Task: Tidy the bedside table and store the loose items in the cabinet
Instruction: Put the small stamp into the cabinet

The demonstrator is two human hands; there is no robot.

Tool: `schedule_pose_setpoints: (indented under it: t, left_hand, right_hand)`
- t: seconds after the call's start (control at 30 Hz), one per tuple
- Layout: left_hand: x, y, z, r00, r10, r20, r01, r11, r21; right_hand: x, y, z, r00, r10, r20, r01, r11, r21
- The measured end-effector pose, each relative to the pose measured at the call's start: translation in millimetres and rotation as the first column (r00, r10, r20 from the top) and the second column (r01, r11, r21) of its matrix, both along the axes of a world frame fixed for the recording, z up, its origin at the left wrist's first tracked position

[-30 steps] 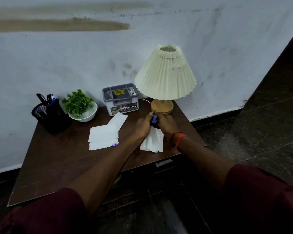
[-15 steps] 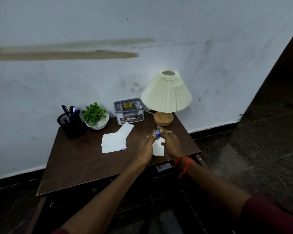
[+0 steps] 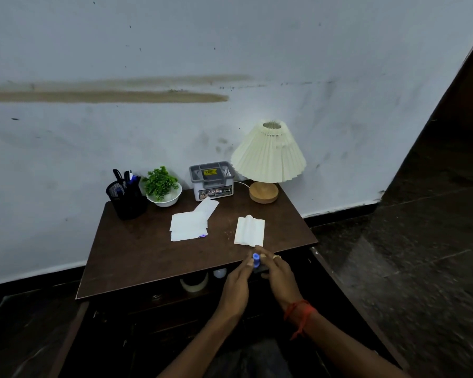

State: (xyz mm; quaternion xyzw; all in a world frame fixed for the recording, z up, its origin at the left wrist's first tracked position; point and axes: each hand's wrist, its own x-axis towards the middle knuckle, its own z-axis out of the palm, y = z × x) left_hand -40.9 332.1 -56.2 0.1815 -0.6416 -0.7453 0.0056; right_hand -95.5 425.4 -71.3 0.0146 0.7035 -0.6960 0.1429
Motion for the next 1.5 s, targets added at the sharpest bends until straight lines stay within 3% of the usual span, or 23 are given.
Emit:
schedule_pose_setpoints:
  t: [0.2, 0.4, 0.67, 0.9, 1.07, 1.27, 1.5]
  left_hand:
    - [11, -4, -27, 0.999, -0.008, 0.046, 0.009, 1.000, -0.009]
    - [5, -13, -56, 0.988, 0.076, 0.138, -0.084, 0.995, 0.055]
    - [-29, -27, -100, 0.977, 0.110, 0.181, -0.115, 0.993, 0.017]
    - [-71, -40, -142, 0.920, 0.220, 0.324, -0.229, 0.973, -0.010]
    - [-85, -48, -167, 0.947, 0.142, 0.287, -0.123, 0.989, -0.083]
    - [-88, -46, -178, 0.923, 0.190, 0.336, -0.226, 0.972, 0.071]
    - [-84, -48, -156, 0.922, 0.191, 0.337, -0.219, 0.975, 0.046]
  right_hand:
    - [19, -3, -27, 1.000, 0.002, 0.001, -0.002, 0.997, 0.078]
    - [20, -12, -54, 1.000, -0.002, -0.008, 0.003, 0.986, 0.166]
    - [-7, -31, -86, 0.997, 0.026, 0.068, -0.042, 0.965, 0.258]
    - [-45, -49, -116, 0.994, -0.021, 0.110, -0.013, 0.953, 0.301]
    - [-60, -56, -132, 0.991, -0.028, 0.133, -0.016, 0.950, 0.313]
    - [-63, -59, -139, 0.986, -0.032, 0.164, -0.019, 0.954, 0.298]
    - [-56, -53, -138, 0.986, -0.014, 0.167, -0.040, 0.948, 0.317]
